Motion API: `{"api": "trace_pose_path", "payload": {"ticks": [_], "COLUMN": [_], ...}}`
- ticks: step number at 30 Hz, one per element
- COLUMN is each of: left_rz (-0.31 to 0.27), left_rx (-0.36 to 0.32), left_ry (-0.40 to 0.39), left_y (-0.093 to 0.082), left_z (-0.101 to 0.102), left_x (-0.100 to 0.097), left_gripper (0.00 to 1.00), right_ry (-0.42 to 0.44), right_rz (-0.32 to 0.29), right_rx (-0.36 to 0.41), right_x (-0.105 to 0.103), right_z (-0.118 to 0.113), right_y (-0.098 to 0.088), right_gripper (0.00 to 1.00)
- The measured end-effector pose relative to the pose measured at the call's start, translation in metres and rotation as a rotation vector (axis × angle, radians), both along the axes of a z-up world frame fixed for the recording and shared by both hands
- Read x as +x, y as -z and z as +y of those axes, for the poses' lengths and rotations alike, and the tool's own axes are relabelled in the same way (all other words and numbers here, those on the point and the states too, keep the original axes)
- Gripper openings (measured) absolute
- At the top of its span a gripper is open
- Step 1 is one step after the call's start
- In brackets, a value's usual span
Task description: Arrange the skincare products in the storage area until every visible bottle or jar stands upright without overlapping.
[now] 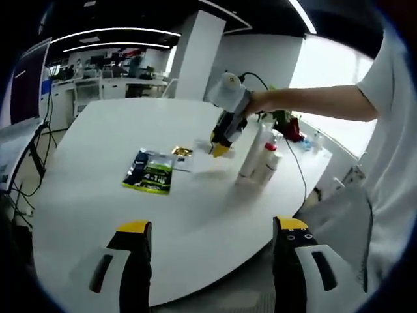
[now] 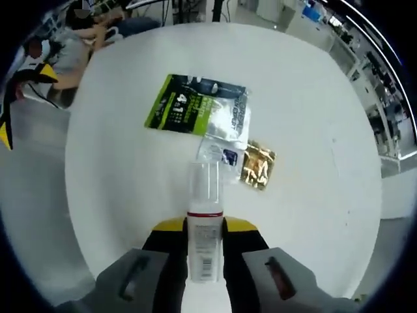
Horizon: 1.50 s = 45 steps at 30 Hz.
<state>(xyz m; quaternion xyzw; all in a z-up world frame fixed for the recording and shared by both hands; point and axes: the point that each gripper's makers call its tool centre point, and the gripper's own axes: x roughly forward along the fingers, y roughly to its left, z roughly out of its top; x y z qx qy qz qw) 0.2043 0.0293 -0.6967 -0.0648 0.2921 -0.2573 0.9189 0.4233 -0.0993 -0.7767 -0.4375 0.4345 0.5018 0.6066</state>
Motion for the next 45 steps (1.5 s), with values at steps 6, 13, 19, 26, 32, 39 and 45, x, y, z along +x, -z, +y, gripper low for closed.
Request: {"api": "trace_pose_path", "payload": {"ticks": [6, 13, 19, 26, 32, 39, 45], "left_rz": [-0.135, -0.183, -0.161, -0.147, -0.126, -0.119, -0.109], "left_rx": [-0.038, -0.075, -0.069, -0.072, -0.090, -0.098, -0.082], "left_ry": [0.004, 0.000, 0.006, 0.001, 0.019, 0.016, 0.027], "left_y": [-0.023, -0.033, -0.030, -0.030, -0.030, -0.031, -0.034], "left_z": [-0.007, -0.006, -0.008, -0.007, -0.011, -0.008, -0.010], "left_x": [0.011, 0.013, 0.012, 0.011, 0.008, 0.005, 0.000], "left_gripper": [0.79, 0.85, 0.91, 0.96, 0.98, 0.98, 0.97], "right_ry": [-0.008, 0.007, 0.015, 0.033, 0.029, 0.035, 0.031], "right_rz": [-0.029, -0.067, -0.107, -0.121, -0.141, -0.148, -0.174], "right_rx": [0.046, 0.097, 0.129, 0.197, 0.240, 0.324, 0.366], "right_x": [0.002, -0.003, -0.003, -0.009, -0.013, -0.023, -0.033], "right_z": [0.006, 0.009, 0.003, 0.005, 0.008, 0.017, 0.019], "right_y": [-0.016, -0.036, -0.057, -0.077, -0.089, -0.109, -0.126], "right_gripper": [0.19, 0.19, 0.19, 0.19, 0.19, 0.19, 0.19]}}
